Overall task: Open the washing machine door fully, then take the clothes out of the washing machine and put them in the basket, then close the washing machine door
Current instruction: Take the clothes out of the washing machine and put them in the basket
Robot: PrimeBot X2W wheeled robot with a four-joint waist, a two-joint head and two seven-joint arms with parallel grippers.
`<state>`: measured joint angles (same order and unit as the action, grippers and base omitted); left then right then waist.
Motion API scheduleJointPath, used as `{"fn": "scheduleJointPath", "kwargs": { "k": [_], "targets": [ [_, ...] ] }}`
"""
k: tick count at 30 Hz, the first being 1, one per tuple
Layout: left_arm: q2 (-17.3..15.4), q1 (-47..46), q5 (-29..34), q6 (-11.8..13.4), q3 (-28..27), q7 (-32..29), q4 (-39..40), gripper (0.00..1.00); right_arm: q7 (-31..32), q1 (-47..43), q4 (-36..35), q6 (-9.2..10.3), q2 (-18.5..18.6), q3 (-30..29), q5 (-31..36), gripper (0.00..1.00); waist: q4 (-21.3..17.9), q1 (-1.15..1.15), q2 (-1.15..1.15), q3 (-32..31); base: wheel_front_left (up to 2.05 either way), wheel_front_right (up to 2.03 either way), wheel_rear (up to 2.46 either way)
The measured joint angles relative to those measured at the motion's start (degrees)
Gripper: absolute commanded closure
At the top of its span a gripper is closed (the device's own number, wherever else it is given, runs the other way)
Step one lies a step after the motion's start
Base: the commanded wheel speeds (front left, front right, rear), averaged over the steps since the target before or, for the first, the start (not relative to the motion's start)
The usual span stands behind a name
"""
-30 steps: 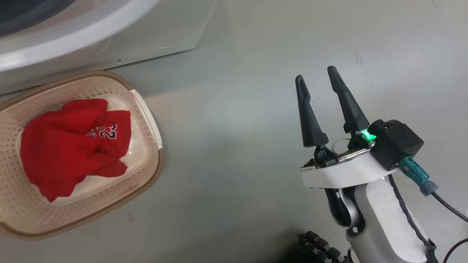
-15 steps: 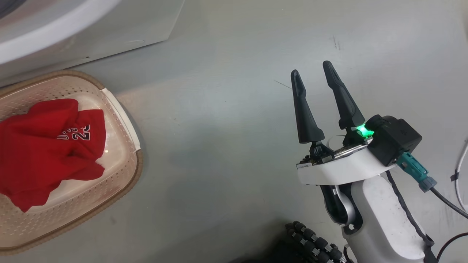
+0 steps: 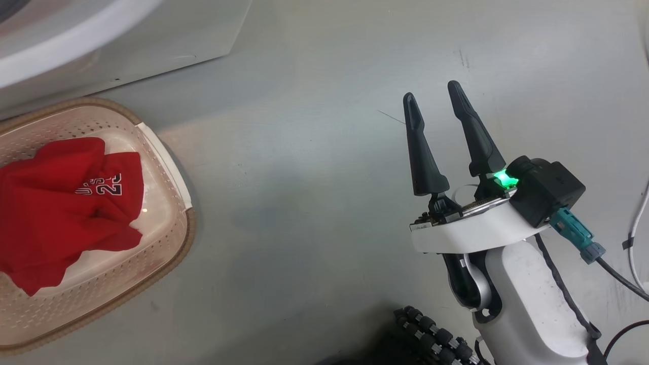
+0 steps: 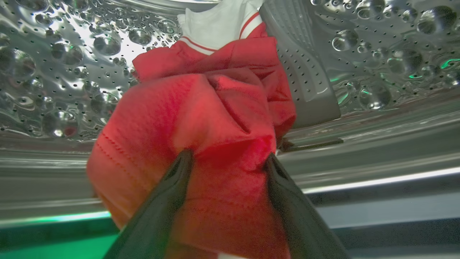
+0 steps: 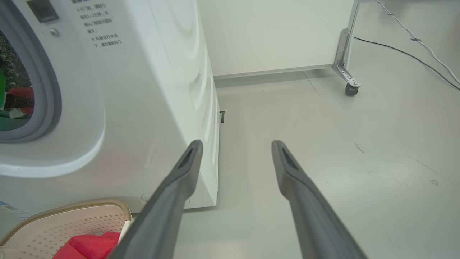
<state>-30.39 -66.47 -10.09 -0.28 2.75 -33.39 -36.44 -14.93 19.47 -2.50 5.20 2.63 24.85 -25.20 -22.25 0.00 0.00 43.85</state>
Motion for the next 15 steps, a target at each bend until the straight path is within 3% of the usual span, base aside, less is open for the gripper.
{"fn": "scheduleJointPath", "kwargs": {
  "k": [2,4,5,6,15],
  "targets": [
    [0.0,-0.5,0.0,0.1,0.0,-1.1,-0.3,0.16,0.0,0.0,0.0,0.01,0.0,0.0,0.0,0.0,0.0,0.0,0.0,0.0,0.0,0.0,0.0],
    [0.0,-0.8,0.0,0.1,0.0,-1.9,-0.5,0.55,0.0,0.1,0.0,0.02,0.0,0.0,0.0,0.0,-0.1,0.0,0.0,0.0,0.0,0.0,0.0],
    [0.0,-0.9,0.0,0.1,0.0,-2.0,-0.7,0.62,0.0,0.1,0.0,0.07,0.0,0.0,0.0,0.0,-0.1,0.0,0.0,0.0,0.0,0.0,0.0],
    [0.0,-1.1,0.0,0.4,0.1,-2.4,-0.8,0.99,0.0,0.1,0.0,0.08,0.0,0.0,0.0,0.0,-0.1,0.0,0.0,0.0,0.0,0.0,0.0],
    [0.3,-1.6,-1.5,0.6,-0.6,-2.0,-1.4,1.0,0.0,0.5,0.3,0.36,0.0,-0.1,0.0,0.0,0.1,0.0,0.0,-0.2,0.0,0.0,0.0]
  ]
}}
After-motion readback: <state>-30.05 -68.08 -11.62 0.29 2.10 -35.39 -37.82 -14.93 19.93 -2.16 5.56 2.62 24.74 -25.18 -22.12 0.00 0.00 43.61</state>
